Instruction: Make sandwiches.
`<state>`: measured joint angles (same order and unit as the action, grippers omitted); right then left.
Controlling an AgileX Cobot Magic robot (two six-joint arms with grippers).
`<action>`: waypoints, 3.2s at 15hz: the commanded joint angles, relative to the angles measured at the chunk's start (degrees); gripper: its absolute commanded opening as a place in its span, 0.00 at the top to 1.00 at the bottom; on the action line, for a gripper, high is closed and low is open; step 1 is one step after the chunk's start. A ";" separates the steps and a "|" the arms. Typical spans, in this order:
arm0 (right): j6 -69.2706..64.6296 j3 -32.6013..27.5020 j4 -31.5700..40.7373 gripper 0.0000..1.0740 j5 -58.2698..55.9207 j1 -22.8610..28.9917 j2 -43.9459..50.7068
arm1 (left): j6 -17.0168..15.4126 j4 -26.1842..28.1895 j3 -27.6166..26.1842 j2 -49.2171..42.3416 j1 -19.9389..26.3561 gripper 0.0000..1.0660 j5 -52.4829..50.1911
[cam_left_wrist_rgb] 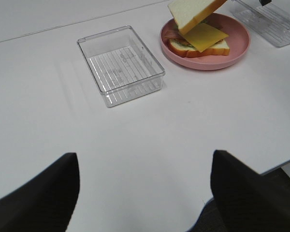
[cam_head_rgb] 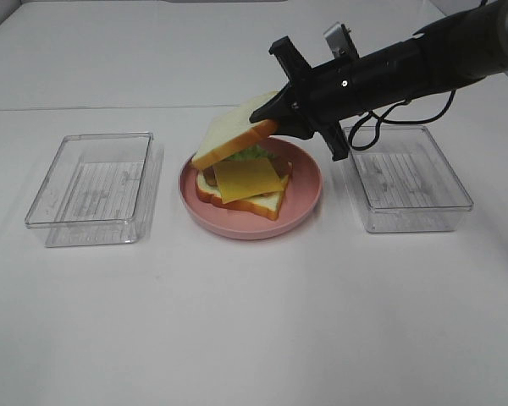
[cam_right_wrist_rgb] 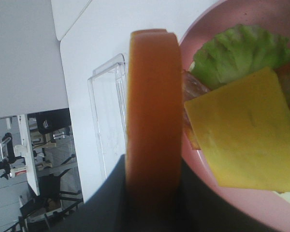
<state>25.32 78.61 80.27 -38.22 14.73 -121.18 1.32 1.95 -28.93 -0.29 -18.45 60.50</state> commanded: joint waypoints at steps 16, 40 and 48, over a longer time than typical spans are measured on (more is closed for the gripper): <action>0.17 -0.23 -9.97 0.26 -2.46 0.06 -1.60 | 0.11 -0.17 0.34 -1.32 0.00 0.32 -0.57; -16.90 -36.33 -68.41 0.27 -27.04 0.06 75.34 | 0.11 -0.17 0.34 -1.32 0.00 0.32 -0.57; -21.26 -48.30 -74.66 0.27 -25.15 0.06 104.45 | 0.11 -0.17 0.34 -1.32 0.00 0.32 -0.57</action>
<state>5.16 30.60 6.65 -64.29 14.73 -17.48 1.32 1.95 -28.93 -0.29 -18.45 60.50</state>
